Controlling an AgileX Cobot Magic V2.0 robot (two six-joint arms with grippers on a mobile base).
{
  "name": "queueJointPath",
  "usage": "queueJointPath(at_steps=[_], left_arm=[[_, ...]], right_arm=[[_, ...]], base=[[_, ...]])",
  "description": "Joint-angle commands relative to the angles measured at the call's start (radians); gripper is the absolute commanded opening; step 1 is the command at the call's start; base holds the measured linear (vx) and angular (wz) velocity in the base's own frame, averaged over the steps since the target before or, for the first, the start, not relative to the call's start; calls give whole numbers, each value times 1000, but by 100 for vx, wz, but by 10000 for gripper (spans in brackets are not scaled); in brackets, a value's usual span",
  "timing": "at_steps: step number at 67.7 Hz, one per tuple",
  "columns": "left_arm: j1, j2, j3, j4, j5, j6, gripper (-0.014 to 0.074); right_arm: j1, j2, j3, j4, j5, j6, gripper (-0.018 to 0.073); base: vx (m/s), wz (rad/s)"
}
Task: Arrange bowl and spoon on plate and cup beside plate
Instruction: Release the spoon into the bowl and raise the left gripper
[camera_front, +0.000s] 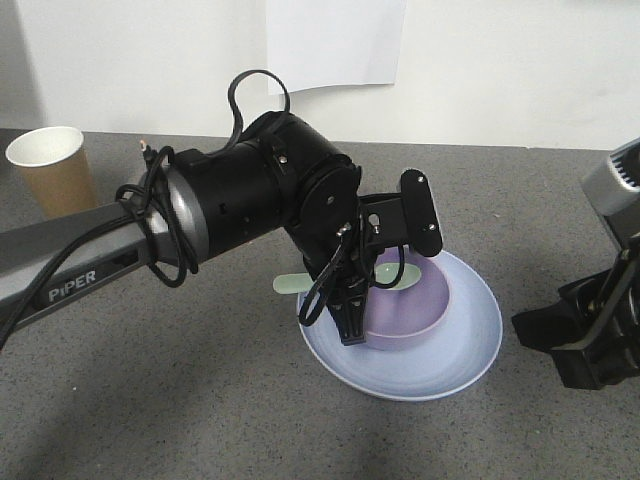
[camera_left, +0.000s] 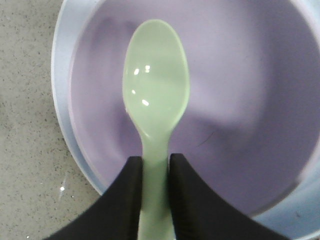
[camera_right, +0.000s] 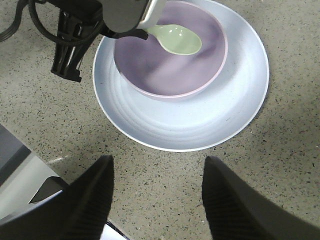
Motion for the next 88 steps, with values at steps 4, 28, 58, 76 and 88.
queueJointPath(at_steps=[4, 28, 58, 76, 88], left_arm=[[-4, -56, -30, 6, -22, -5, 129], [-4, -56, -30, 6, -20, -24, 246], [146, -213, -30, 13, 64, -283, 286], [447, -340, -30, 14, 46, -373, 286], [666, -336, -30, 13, -18, -489, 286]], right_arm=[[0, -11, -24, 12, -45, -8, 390], [0, -11, -24, 12, -45, -8, 390], [0, -11, -24, 12, -43, -8, 390], [0, -11, -24, 12, -42, -8, 390], [0, -11, -24, 12, -42, -8, 390]], base=[[0, 0], [0, 0], [0, 0], [0, 0], [0, 0]])
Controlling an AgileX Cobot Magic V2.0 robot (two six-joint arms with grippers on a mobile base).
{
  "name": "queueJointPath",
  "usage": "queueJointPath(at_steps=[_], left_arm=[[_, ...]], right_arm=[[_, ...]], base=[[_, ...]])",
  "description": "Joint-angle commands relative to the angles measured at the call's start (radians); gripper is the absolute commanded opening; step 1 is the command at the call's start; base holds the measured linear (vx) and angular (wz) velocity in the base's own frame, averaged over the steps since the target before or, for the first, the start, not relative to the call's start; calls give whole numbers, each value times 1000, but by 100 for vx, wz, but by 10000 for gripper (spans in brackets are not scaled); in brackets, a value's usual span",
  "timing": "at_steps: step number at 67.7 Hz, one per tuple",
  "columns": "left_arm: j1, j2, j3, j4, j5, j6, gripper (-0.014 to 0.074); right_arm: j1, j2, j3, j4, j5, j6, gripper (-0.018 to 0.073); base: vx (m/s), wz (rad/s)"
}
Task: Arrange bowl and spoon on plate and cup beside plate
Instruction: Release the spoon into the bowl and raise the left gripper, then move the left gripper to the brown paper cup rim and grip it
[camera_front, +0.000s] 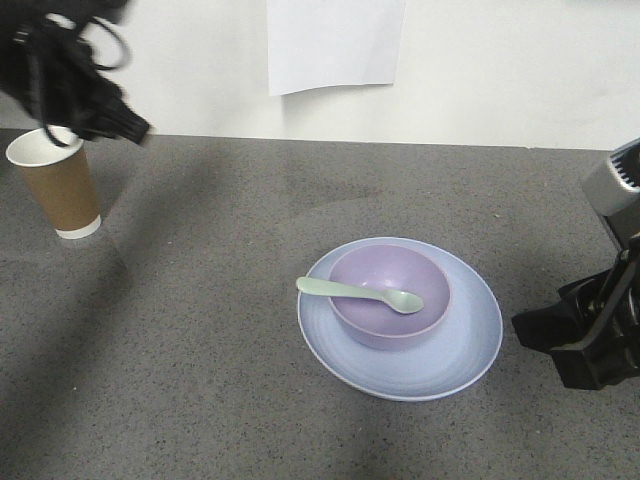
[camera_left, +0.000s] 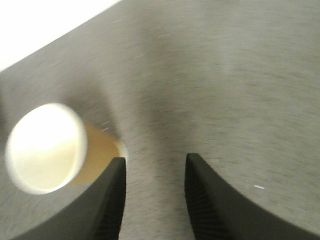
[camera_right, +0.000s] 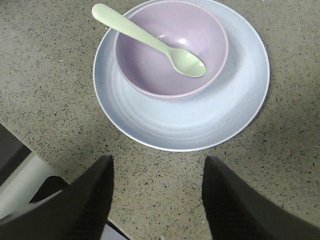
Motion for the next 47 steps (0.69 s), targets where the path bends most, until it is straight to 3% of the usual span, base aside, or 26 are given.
queueJointPath(at_steps=[1, 13, 21, 39, 47], left_arm=[[103, -36, -29, 2, -81, -79, 286], [247, 15, -30, -68, -171, -98, 286], [302, 68, -30, -81, -223, -98, 286], [344, 153, -30, -85, -350, -118, 258], [340, 187, -30, -135, -385, -117, 240]], right_arm=[[0, -11, -24, 12, -43, -8, 390], [0, -11, -24, 12, -34, -8, 390], [0, -11, -24, 12, -32, -8, 390], [0, -11, -24, 12, -30, -8, 390], [0, -11, -24, 12, -29, -8, 390]], base=[[0, 0], [0, 0], [0, 0], [0, 0], [0, 0]])
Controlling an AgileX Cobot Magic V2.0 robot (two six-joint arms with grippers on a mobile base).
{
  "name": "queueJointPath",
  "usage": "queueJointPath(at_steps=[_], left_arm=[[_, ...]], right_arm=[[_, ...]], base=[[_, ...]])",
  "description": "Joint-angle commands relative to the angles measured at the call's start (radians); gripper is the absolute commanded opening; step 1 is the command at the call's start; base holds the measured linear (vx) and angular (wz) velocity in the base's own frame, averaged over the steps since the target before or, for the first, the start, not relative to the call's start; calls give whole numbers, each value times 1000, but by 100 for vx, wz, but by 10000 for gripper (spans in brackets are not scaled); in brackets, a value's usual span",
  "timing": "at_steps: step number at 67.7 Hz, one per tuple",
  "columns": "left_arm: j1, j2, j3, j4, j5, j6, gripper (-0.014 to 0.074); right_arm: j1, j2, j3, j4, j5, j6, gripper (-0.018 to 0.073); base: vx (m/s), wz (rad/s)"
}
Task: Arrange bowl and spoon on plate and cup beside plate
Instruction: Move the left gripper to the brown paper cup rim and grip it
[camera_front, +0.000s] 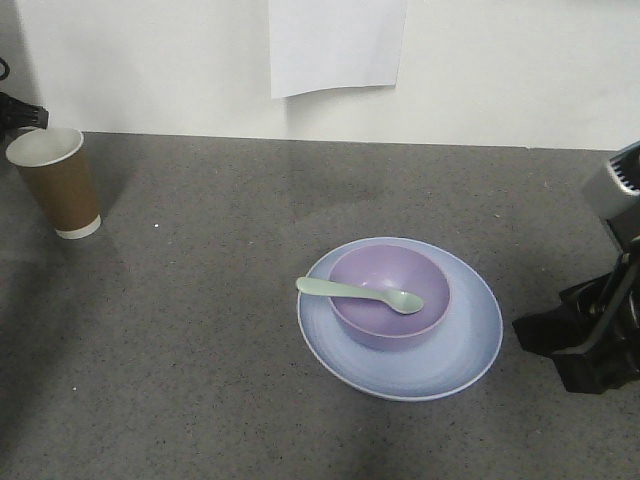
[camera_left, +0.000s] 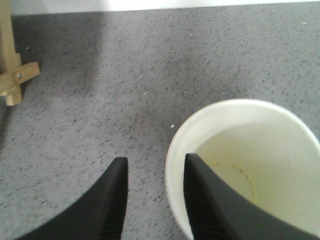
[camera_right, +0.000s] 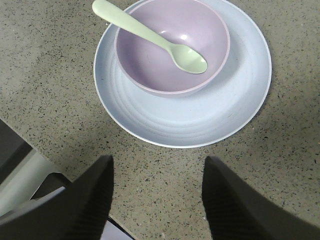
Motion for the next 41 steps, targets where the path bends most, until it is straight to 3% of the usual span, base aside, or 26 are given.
queueJointPath(at_steps=[1, 23, 41], left_arm=[[-4, -25, -30, -48, -90, -13, 239], [-4, 17, -29, -52, -121, -13, 224], [-4, 16, -29, -51, -113, 14, 41]], right_arm=[[0, -11, -24, 12, -41, -8, 390], [0, -11, -24, 12, -38, -8, 390], [0, -11, -24, 12, -38, -8, 390]], base=[[0, 0], [0, 0], [0, 0]])
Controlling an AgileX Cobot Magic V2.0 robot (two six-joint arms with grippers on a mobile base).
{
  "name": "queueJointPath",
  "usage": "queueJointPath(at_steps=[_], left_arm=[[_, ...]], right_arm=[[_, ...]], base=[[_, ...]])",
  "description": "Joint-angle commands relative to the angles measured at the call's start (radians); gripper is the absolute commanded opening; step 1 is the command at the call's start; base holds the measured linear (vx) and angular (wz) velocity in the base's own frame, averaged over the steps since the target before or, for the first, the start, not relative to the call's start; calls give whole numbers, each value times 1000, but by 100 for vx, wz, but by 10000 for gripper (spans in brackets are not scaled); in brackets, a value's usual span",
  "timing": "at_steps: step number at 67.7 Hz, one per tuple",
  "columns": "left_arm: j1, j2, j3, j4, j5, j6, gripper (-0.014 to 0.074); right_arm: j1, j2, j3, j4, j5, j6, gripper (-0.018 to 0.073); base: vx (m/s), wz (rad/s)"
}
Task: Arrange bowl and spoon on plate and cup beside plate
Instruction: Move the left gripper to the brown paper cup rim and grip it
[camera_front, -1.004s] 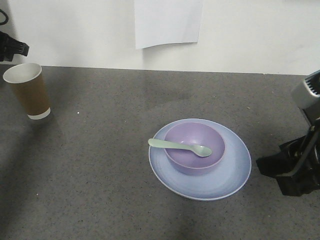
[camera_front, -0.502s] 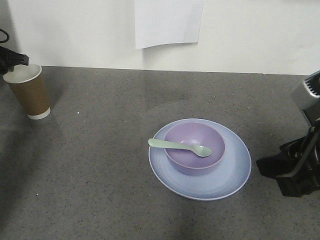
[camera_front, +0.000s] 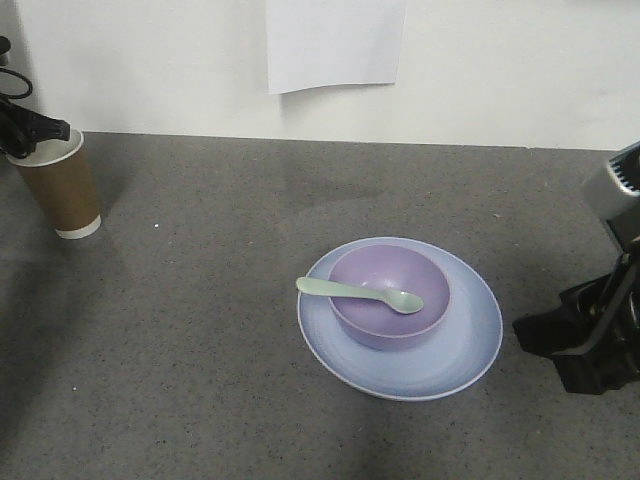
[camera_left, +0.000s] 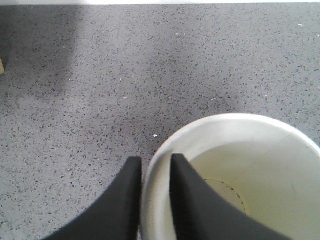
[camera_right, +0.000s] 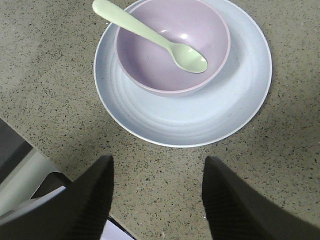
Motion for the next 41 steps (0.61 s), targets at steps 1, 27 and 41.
queueJointPath(at_steps=[1, 27, 41], left_arm=[[-4, -55, -29, -8, -50, 10, 36], [-4, -98, -29, -29, -19, 10, -8], [-21, -210, -24, -55, 51, 44, -8]], right_arm=[[0, -11, -24, 12, -40, -8, 390], [0, -11, -24, 12, -40, -8, 390], [0, -11, -24, 12, -40, -8, 390]], base=[[0, 0], [0, 0], [0, 0]])
